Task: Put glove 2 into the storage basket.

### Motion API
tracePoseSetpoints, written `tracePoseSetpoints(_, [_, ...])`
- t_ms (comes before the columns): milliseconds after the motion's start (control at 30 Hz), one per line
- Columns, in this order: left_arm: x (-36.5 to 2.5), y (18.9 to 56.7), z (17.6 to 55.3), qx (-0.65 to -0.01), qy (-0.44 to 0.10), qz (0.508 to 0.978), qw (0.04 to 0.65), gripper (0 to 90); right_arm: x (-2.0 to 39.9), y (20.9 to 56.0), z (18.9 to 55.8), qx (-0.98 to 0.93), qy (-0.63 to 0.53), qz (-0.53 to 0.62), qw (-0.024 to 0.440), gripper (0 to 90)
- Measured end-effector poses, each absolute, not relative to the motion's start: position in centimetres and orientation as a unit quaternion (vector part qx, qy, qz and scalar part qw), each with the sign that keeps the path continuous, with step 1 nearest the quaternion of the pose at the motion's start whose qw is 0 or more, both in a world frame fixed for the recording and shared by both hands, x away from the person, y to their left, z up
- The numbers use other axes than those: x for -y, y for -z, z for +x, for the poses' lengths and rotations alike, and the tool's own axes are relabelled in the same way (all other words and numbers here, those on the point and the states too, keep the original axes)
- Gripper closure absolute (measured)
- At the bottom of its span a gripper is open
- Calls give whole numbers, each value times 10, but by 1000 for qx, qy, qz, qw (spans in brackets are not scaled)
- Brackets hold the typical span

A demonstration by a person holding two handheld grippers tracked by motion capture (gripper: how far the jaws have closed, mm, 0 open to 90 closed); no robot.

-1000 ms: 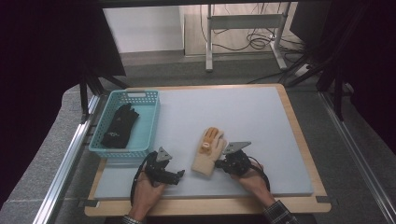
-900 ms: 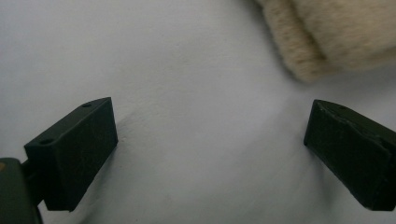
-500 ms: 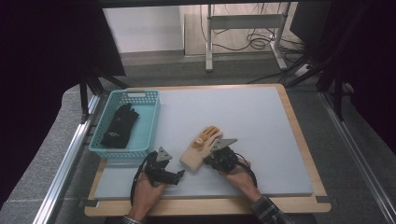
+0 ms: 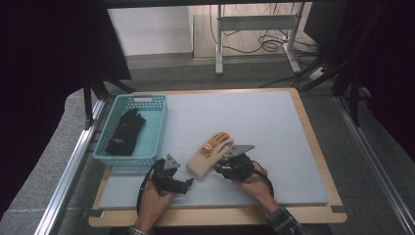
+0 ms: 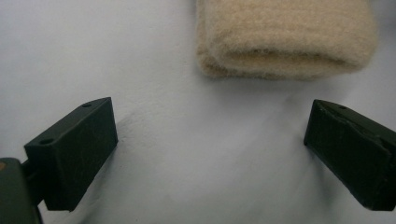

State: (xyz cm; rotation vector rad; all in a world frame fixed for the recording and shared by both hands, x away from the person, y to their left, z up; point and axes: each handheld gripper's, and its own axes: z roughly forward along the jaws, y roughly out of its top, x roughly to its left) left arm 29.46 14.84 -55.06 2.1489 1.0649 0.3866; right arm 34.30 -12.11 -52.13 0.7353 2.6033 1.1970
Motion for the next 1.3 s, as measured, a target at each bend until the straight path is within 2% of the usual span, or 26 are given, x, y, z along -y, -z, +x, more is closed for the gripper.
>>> tracePoseSetpoints(167, [-149,550,295,-410,-149,830,348,30,138,513,341,-872,-408,247,110,409])
tracePoseSetpoints(200, [-149,550,295,-410,-149,830,348,30,138,513,341,-872,-408,247,110,409])
tracePoseSetpoints(300, [-149,550,295,-410,-149,830,347,30,155,507,342,-872,-398,257,123,295])
tracePoseSetpoints(367, [-149,550,295,-410,-149,830,347,31,165,505,342,-870,-394,267,130,263])
tracePoseSetpoints(700, [-148,550,295,-411,-148,830,348,30,214,501,339,-853,-386,313,160,198])
tracePoseSetpoints(1067, [-148,551,295,-413,-149,828,350,30,282,522,333,-830,-358,384,191,178])
tracePoseSetpoints(1300, [-148,551,294,-413,-149,828,350,31,296,528,332,-823,-349,405,193,173])
